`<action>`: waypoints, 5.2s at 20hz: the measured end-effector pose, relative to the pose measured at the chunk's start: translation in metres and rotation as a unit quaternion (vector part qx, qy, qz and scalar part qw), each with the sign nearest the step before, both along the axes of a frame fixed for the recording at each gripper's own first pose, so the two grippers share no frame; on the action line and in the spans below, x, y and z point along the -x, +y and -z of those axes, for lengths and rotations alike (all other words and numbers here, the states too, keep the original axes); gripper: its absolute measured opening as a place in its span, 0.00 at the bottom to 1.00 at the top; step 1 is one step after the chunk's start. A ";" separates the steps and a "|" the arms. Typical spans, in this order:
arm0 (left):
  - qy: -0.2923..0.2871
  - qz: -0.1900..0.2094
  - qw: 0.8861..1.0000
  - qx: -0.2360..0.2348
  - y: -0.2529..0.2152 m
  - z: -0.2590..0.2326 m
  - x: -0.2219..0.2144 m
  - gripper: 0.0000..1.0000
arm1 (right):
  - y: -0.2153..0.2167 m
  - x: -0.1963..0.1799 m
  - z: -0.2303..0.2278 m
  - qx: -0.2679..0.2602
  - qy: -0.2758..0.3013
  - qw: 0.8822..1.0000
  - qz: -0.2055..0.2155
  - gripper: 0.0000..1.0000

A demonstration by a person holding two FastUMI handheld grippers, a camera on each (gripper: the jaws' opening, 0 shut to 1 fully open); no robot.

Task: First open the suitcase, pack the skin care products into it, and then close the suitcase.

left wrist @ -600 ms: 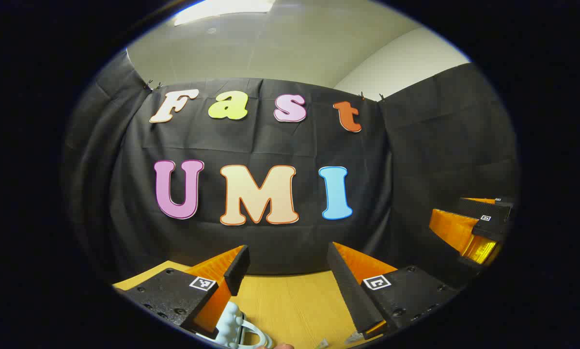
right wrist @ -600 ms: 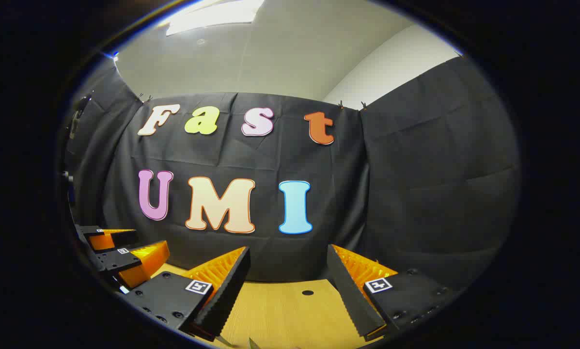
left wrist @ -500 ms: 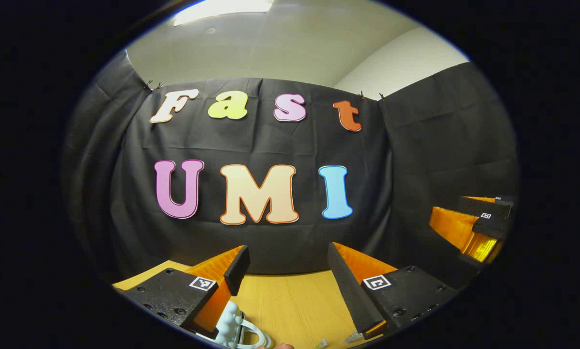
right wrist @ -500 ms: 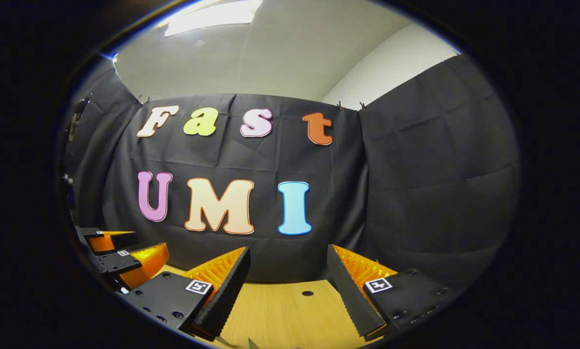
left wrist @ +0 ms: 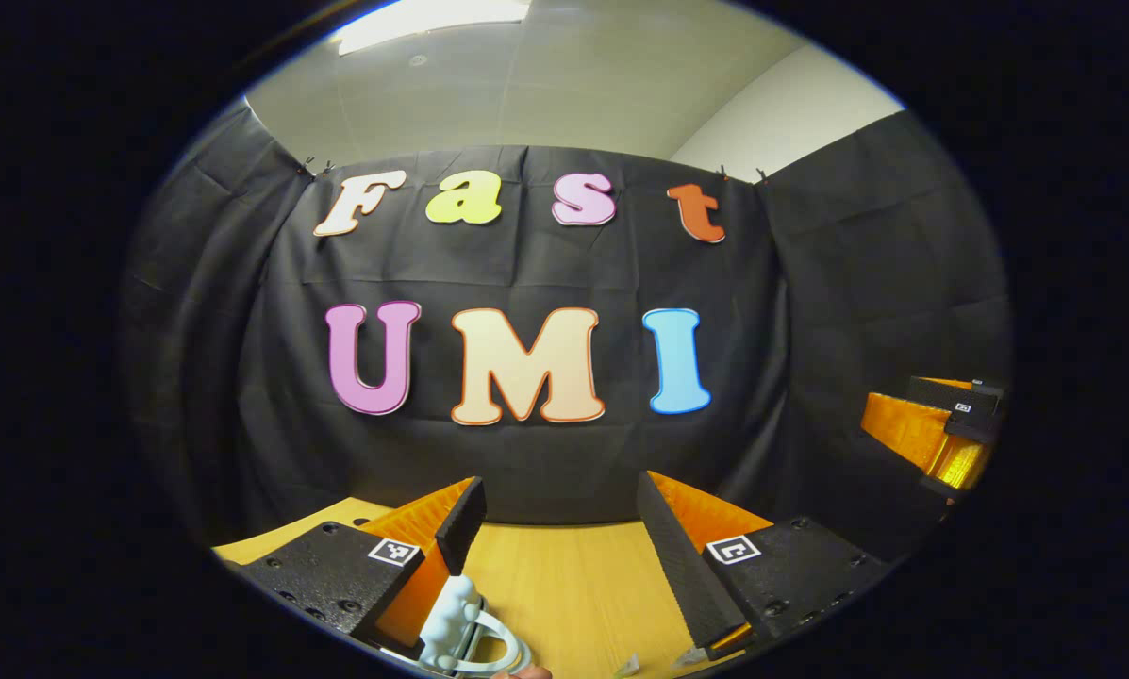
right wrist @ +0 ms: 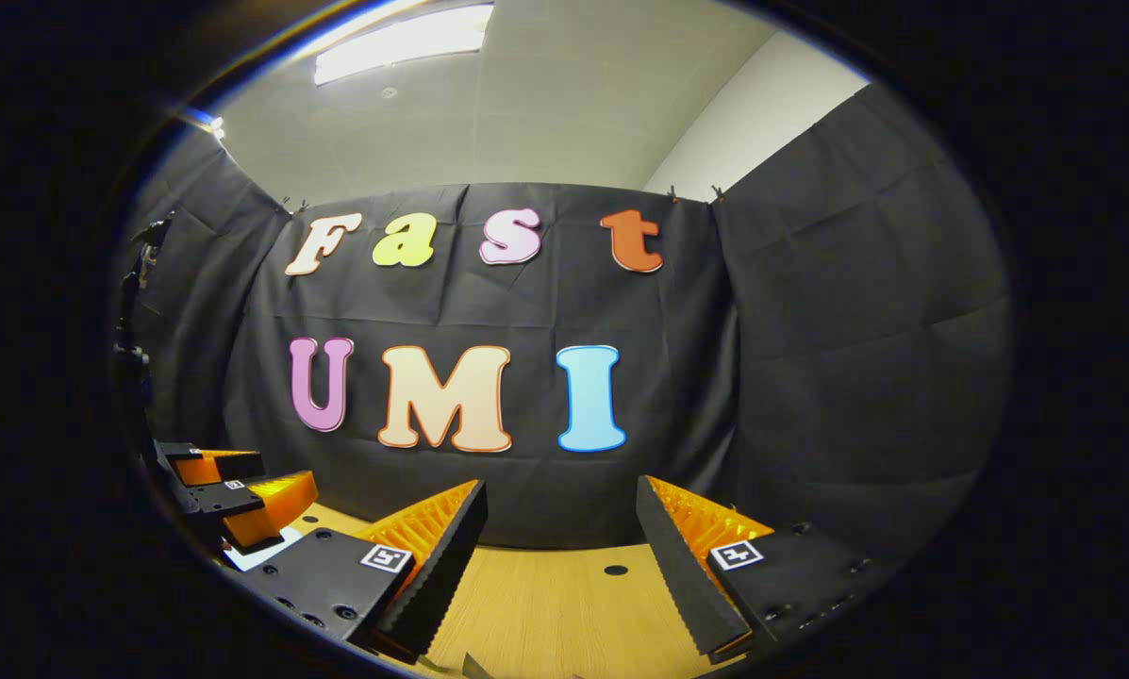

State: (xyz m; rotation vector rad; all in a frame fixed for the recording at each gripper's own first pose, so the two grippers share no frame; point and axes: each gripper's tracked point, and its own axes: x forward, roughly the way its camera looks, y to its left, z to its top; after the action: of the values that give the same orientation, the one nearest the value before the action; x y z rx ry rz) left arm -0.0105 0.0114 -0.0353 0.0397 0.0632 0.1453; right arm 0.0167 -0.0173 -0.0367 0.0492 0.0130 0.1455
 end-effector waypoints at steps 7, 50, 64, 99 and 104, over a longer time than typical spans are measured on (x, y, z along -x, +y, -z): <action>0.142 -0.033 0.989 -0.009 0.022 0.104 0.018 0.94 | -0.012 -0.016 0.038 0.005 0.043 0.999 0.002 0.98; 0.527 0.018 0.848 0.052 0.033 0.303 0.040 0.00 | -0.005 -0.010 0.064 0.083 0.065 0.993 0.052 0.98; 0.459 0.011 0.885 0.072 0.062 0.196 0.015 0.00 | 0.026 -0.013 0.070 0.054 0.065 0.996 0.013 0.99; 0.342 -0.146 0.928 -0.002 0.454 0.094 0.049 0.00 | 0.196 -0.008 0.078 0.063 0.059 0.996 0.016 0.98; 0.357 -0.166 0.919 0.031 0.501 0.124 0.066 0.00 | 0.216 -0.008 0.080 0.083 0.066 0.994 0.013 0.98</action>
State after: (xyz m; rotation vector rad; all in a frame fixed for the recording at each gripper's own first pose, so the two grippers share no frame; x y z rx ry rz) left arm -0.0760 0.5119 -0.1596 0.0161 0.8094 0.4644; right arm 0.0249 0.1987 -0.1168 -0.1062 0.1565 0.1140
